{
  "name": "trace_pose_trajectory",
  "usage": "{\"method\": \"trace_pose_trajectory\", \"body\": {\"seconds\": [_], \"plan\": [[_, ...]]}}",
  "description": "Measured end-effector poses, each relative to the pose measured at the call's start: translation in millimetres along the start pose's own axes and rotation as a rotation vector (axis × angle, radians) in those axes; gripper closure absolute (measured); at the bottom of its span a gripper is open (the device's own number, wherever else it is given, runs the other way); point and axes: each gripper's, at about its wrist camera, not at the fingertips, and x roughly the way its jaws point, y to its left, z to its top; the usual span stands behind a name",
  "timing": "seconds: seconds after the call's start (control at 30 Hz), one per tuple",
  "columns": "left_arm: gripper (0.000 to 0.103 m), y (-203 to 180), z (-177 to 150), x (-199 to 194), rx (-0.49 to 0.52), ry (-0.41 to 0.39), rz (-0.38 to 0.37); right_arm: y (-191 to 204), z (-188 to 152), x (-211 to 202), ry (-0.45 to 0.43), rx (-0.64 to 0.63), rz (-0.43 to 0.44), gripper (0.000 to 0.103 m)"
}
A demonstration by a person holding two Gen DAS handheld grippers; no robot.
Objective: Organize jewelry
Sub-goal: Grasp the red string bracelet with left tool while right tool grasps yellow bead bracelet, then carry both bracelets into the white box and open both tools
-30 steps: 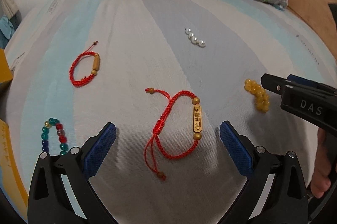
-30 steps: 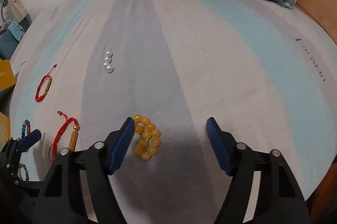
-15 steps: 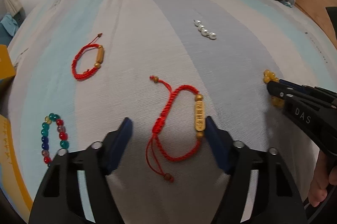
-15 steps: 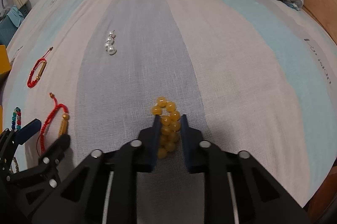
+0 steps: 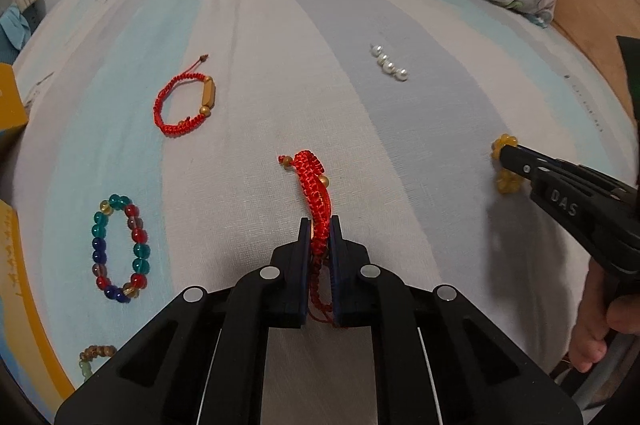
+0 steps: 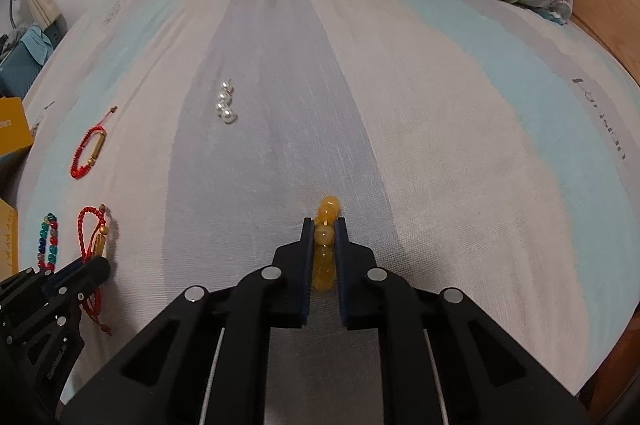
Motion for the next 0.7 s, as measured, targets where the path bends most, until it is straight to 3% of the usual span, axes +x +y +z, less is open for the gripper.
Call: {"method": "trace_pose_trajectory", "body": {"seconds": [0.37, 0.7], "plan": [[0.095, 5.4, -3.9, -34.7, -0.008, -0.063, 0.002, 3.0, 2.8, -24.9, -0.048, 0.014, 0.023, 0.094], [0.095, 24.4, -5.9, -70.1, -0.044, -0.116, 0.009, 33.8, 0.7, -59.8, -0.112, -0.036, 0.048, 0.094]]}}
